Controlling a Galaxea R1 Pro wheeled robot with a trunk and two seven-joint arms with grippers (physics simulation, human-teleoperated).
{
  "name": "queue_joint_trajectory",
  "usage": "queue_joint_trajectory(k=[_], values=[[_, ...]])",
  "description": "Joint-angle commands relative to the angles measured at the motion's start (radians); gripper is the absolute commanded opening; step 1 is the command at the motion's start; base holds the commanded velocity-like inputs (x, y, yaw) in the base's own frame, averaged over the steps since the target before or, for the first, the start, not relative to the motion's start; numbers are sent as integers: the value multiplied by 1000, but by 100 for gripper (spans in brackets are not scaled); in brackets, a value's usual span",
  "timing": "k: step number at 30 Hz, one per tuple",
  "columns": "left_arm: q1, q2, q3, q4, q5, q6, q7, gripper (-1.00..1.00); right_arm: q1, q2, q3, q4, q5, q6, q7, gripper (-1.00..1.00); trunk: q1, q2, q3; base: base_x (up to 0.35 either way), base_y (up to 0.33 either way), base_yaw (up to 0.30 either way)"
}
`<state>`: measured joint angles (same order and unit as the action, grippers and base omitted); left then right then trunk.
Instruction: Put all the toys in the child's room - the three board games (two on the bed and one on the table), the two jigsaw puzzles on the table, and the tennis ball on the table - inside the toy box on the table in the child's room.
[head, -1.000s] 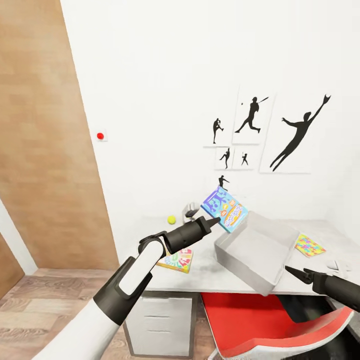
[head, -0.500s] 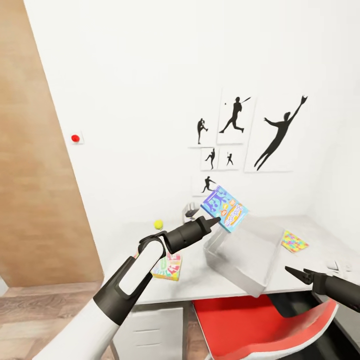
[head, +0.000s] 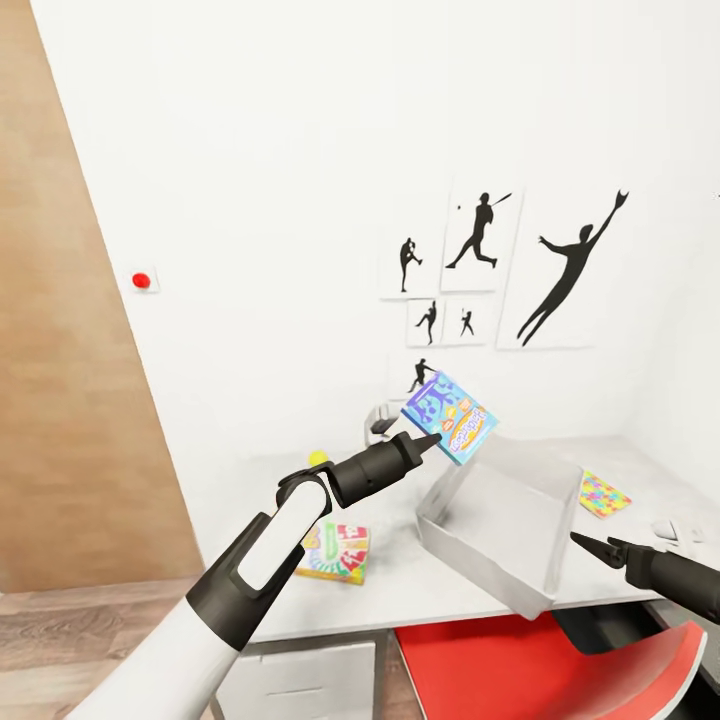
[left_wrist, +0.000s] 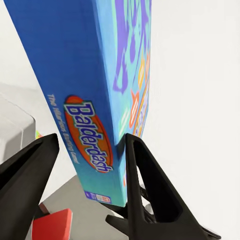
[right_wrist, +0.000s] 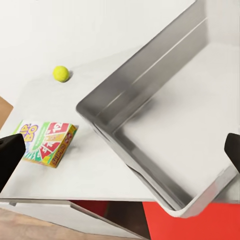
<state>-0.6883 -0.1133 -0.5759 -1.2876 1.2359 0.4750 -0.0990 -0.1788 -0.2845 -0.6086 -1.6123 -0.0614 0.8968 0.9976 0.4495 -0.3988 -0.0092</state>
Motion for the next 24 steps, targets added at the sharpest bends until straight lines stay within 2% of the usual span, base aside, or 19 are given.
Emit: queue_joint_trajectory(k=[1,12,24], values=[[0,0,1,0,4,4,-1,-100,-1,0,-1,0,-6,9,-1,100,1,-1,0,16,8,-88],[0,0,0,-1,4,5,0,-100,-1,1,-2,0,-6,10,-1,100,1,-1,3,14,3,-41],[0,0,-4,-1,4,5,4,-100,-1,0,-3,0,-6,9,-1,100,1,-1,3,241,0,-2]])
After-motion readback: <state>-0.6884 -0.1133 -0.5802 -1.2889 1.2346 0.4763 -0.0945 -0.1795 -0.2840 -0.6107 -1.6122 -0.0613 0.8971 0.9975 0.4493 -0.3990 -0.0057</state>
